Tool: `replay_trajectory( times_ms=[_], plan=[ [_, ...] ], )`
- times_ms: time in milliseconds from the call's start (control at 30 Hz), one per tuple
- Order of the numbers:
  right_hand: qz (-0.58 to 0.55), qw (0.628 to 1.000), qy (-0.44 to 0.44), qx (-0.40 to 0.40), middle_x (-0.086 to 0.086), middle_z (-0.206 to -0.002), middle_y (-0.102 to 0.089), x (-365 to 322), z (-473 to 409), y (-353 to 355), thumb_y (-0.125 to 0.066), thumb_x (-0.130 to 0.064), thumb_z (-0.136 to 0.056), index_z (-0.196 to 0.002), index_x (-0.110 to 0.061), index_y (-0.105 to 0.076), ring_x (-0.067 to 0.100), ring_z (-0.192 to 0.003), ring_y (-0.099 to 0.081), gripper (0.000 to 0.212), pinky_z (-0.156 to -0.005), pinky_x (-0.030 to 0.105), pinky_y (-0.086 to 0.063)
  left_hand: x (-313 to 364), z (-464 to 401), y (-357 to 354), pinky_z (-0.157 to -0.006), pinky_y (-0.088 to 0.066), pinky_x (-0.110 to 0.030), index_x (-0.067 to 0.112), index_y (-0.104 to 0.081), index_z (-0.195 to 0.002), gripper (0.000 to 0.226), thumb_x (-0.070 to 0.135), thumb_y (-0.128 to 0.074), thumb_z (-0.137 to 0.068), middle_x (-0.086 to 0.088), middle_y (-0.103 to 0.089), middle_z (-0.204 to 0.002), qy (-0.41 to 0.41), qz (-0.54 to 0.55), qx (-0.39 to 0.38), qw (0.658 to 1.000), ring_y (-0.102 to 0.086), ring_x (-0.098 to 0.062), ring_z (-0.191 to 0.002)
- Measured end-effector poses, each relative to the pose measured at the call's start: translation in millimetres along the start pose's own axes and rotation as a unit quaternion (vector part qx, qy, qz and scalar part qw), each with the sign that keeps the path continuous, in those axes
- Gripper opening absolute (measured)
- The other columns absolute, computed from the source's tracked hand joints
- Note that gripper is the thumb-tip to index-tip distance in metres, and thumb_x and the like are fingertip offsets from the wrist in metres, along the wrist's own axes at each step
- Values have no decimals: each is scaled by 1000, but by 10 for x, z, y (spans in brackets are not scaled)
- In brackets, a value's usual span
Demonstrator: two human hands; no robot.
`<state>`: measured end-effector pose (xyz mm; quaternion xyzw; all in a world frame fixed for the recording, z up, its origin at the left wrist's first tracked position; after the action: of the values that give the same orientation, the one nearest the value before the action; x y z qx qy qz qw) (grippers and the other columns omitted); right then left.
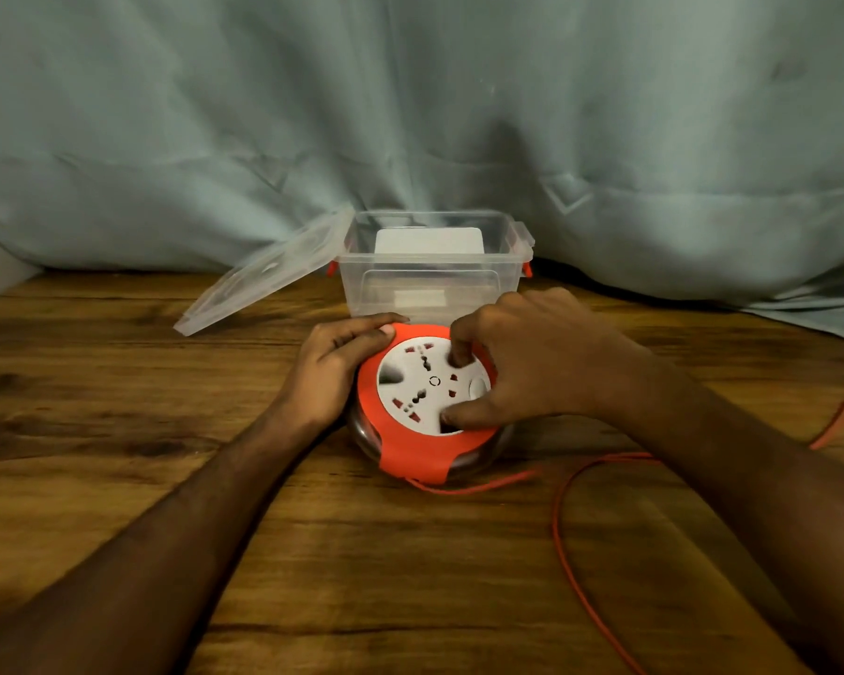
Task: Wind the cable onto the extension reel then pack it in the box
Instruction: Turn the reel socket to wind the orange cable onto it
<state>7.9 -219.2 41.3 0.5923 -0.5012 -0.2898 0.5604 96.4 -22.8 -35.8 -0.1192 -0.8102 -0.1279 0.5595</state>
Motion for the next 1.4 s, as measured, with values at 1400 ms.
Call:
replay_trajectory(
  times_ms=[1400],
  plan=[
    [-72, 995, -14, -62, -17, -116, -60, 66, 5, 3, -66, -78, -67, -129, -47, -54, 7, -93, -50, 70, -72, 26, -38, 9, -2, -15, -88, -59, -34, 2, -74, -115, 25, 4, -54, -99, -16, -78, -107, 5, 33, -37, 999, -74, -28, -98]
  ],
)
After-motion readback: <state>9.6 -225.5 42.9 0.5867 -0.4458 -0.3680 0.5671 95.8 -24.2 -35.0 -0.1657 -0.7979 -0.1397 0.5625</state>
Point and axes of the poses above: each hand's wrist, its own z-axis away from the middle knuckle, its own y-axis out of the back of the hand, x = y × z, the point moved 1 cm from there along -z, towards the middle knuckle
